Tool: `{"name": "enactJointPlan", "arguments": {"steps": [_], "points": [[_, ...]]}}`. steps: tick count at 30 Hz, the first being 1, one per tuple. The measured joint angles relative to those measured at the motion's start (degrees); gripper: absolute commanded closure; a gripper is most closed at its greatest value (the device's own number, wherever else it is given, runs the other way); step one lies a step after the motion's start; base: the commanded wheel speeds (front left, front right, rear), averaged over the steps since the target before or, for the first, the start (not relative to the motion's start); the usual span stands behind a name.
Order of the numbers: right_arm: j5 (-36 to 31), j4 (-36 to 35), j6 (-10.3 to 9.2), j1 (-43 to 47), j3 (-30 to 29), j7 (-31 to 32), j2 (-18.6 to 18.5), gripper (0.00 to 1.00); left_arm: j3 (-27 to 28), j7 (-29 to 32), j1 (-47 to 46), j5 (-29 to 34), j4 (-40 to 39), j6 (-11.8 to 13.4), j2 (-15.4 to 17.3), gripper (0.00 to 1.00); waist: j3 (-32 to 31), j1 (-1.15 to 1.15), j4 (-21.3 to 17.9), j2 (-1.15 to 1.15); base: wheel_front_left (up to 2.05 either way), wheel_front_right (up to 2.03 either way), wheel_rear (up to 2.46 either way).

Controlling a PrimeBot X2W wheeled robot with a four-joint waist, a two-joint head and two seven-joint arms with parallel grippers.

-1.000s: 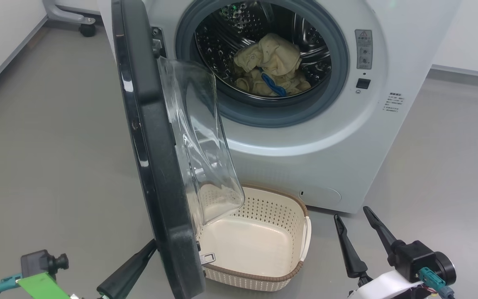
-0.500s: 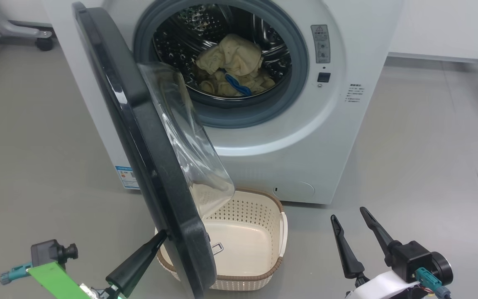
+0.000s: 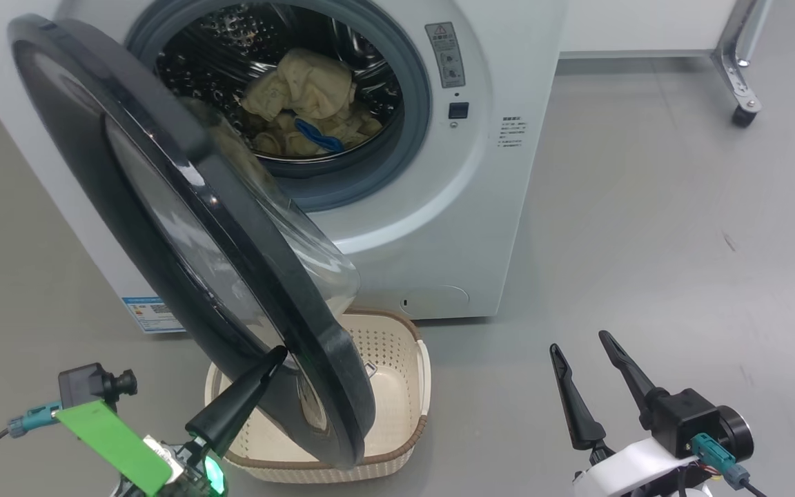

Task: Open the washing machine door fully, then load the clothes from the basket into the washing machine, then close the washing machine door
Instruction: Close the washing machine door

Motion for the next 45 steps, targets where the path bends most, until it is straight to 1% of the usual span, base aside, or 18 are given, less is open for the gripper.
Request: {"name": "enactJointPlan", "arguments": {"steps": [2, 20, 23, 25, 30, 45], "points": [[0.0, 0.0, 0.0, -0.2, 0.0, 0.0, 0.0, 0.0, 0.0, -0.3, -0.4, 0.0, 0.1, 0.0, 0.0, 1.0, 0.1, 0.0, -0.5, 0.0, 0.0, 0.0, 0.0], [0.0, -0.1, 0.19, -1.3, -0.1, 0.0, 0.1, 0.0, -1.2, -6.0, -6.7, 0.3, 3.8, 0.0, -0.2, 1.0, 1.8, 0.0, -9.0, 0.0, 0.0, 0.0, 0.0], [0.0, -0.1, 0.19, -1.8, -0.1, 0.0, 0.1, 0.0, -0.7, -7.8, -8.4, 0.4, 4.4, 0.0, -0.3, 1.0, 2.1, 0.0, -10.2, 0.0, 0.0, 0.0, 0.0], [0.0, -0.1, 0.47, -1.9, -0.1, 0.0, 0.1, 0.0, 0.1, -9.6, -10.2, 0.3, 5.4, 0.0, -0.3, 1.0, 2.5, 0.0, -11.5, 0.0, 0.0, 0.0, 0.0], [0.0, -0.5, 0.49, -2.3, -0.2, 0.0, 0.1, 0.0, 0.6, -14.1, -14.4, 0.2, 7.2, 0.0, -0.4, 1.0, 3.7, 0.0, -14.3, 0.0, 0.0, 0.0, 0.0], [0.6, -1.4, 0.48, -4.6, -1.6, -0.1, 0.4, 0.0, 0.6, -20.7, -24.1, 1.3, 12.7, 0.0, -0.7, 1.0, 8.1, 0.0, -18.8, 0.0, 0.0, 0.0, 0.0]]}}
